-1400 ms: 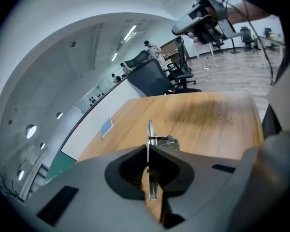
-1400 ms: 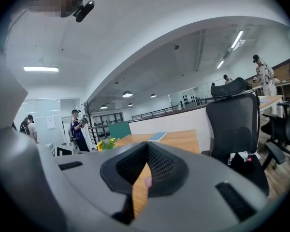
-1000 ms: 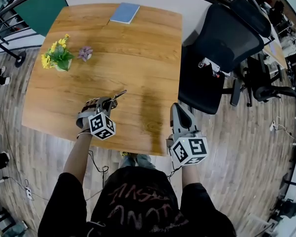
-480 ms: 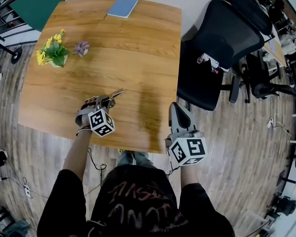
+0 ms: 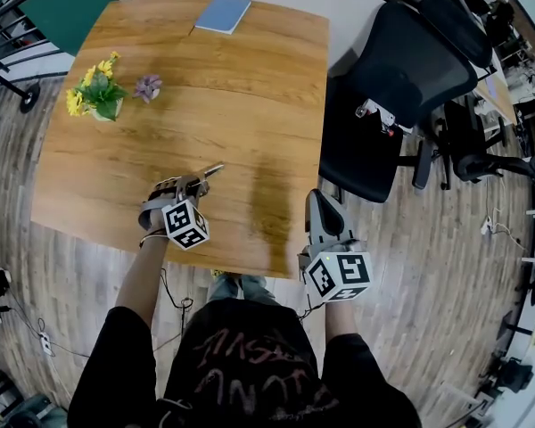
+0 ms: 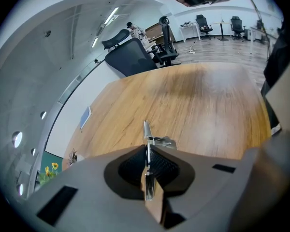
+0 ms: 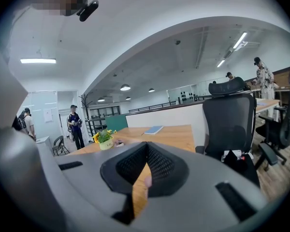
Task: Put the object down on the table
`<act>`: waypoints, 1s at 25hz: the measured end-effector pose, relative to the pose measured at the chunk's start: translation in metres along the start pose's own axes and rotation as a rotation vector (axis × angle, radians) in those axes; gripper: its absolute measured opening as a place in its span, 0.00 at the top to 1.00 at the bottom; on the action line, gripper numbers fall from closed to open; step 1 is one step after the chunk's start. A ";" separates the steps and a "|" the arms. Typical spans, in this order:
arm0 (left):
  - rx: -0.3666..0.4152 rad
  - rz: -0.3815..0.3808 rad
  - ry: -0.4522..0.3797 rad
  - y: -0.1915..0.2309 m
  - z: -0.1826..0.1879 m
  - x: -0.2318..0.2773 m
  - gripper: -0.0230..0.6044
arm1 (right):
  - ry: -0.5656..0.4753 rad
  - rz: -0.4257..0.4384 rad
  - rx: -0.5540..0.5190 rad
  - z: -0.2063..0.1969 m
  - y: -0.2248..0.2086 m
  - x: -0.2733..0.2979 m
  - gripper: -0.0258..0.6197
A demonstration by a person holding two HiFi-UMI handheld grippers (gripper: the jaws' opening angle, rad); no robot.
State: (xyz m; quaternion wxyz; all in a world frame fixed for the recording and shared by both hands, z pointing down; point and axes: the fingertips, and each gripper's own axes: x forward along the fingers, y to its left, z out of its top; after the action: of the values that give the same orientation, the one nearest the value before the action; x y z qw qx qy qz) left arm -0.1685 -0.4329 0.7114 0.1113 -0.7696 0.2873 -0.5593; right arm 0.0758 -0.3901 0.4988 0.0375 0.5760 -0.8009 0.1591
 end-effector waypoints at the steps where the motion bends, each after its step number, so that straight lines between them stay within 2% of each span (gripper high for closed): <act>1: 0.000 -0.005 0.000 -0.001 0.001 0.000 0.91 | 0.000 -0.001 0.001 0.000 -0.001 0.000 0.95; 17: -0.014 -0.066 0.012 -0.027 0.000 0.008 0.82 | 0.007 -0.010 0.002 -0.003 -0.002 -0.002 0.95; 25: -0.045 -0.077 0.011 -0.026 0.000 0.010 0.81 | 0.011 -0.009 -0.018 -0.005 0.001 -0.002 0.95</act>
State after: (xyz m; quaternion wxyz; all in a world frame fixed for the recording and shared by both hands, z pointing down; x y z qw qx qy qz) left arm -0.1580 -0.4172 0.7321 0.0710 -0.7792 0.2707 -0.5608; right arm 0.0746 -0.3863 0.5031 0.0479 0.5783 -0.7996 0.1547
